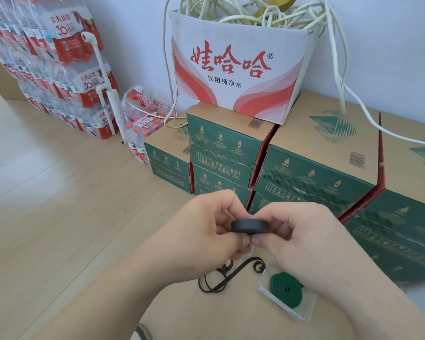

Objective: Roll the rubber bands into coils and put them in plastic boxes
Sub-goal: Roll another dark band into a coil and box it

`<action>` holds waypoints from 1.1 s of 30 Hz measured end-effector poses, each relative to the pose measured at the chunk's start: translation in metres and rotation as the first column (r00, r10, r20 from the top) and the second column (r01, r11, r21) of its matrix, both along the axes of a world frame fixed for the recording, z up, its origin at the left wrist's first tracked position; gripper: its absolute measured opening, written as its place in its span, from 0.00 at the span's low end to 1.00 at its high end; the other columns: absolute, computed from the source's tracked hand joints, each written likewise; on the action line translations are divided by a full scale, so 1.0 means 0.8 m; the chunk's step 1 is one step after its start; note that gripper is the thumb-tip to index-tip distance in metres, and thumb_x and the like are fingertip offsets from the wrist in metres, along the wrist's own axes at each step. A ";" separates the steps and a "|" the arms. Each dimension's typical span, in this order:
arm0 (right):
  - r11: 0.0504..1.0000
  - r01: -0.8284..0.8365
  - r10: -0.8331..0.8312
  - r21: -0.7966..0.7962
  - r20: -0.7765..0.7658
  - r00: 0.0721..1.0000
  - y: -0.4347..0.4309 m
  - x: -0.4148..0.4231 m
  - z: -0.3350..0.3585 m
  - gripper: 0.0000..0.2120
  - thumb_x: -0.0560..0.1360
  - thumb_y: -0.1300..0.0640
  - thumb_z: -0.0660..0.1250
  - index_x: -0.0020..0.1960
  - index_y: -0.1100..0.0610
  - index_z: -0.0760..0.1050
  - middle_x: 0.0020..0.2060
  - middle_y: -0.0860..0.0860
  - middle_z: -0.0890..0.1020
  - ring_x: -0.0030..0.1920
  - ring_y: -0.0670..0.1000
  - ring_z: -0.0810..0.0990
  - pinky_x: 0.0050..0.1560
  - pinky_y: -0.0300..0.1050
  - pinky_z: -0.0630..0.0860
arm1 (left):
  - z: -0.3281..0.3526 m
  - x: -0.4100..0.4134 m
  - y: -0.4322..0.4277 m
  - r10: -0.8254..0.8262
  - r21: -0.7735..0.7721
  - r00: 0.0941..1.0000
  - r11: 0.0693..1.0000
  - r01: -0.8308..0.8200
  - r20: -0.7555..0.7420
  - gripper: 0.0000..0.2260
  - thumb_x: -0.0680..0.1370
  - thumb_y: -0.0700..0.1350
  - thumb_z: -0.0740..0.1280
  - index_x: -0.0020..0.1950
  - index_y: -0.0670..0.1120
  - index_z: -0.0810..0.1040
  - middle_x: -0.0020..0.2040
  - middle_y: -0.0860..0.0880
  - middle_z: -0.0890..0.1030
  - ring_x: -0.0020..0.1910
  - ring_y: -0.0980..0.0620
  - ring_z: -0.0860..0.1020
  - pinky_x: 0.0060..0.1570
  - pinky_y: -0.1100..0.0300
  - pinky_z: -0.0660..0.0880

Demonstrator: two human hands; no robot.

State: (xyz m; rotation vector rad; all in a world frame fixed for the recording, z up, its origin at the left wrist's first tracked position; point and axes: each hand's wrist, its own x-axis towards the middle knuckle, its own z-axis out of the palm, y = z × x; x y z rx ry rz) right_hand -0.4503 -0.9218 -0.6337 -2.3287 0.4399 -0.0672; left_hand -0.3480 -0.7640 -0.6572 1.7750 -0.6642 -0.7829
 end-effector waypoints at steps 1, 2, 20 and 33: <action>1.000 0.006 -0.007 -0.003 -0.026 1.000 0.001 0.000 0.001 0.07 0.70 0.59 0.79 0.39 0.48 0.84 0.27 0.43 0.79 0.27 0.44 0.70 0.30 0.32 0.69 | -0.001 0.000 0.000 -0.008 0.014 1.000 1.000 0.007 0.023 0.09 0.76 0.34 0.72 0.48 0.48 0.80 0.43 0.43 0.87 0.43 0.41 0.86 0.50 0.42 0.83; 1.000 0.019 -0.020 -0.011 -0.052 0.998 0.001 0.000 0.001 0.07 0.69 0.58 0.79 0.38 0.48 0.84 0.26 0.42 0.79 0.26 0.44 0.71 0.30 0.32 0.69 | -0.003 0.000 0.000 -0.016 0.037 0.998 0.999 0.014 0.067 0.09 0.75 0.36 0.74 0.47 0.50 0.81 0.43 0.45 0.87 0.43 0.42 0.85 0.48 0.45 0.84; 0.993 0.057 -0.067 -0.103 -0.098 0.993 0.000 0.000 0.000 0.05 0.70 0.54 0.77 0.38 0.47 0.82 0.31 0.44 0.82 0.30 0.44 0.77 0.33 0.38 0.75 | -0.001 -0.005 -0.001 -0.014 0.056 0.975 0.998 0.001 0.223 0.09 0.80 0.38 0.68 0.50 0.54 0.78 0.44 0.51 0.86 0.44 0.50 0.85 0.51 0.45 0.82; 0.994 0.084 -0.085 0.071 0.003 0.996 -0.002 -0.003 0.011 0.08 0.71 0.60 0.77 0.42 0.47 0.85 0.32 0.46 0.85 0.36 0.51 0.84 0.45 0.50 0.82 | 0.009 -0.002 -0.001 0.120 -0.114 0.993 0.986 -0.121 -0.015 0.03 0.78 0.36 0.72 0.49 0.43 0.82 0.41 0.45 0.87 0.42 0.46 0.87 0.48 0.51 0.85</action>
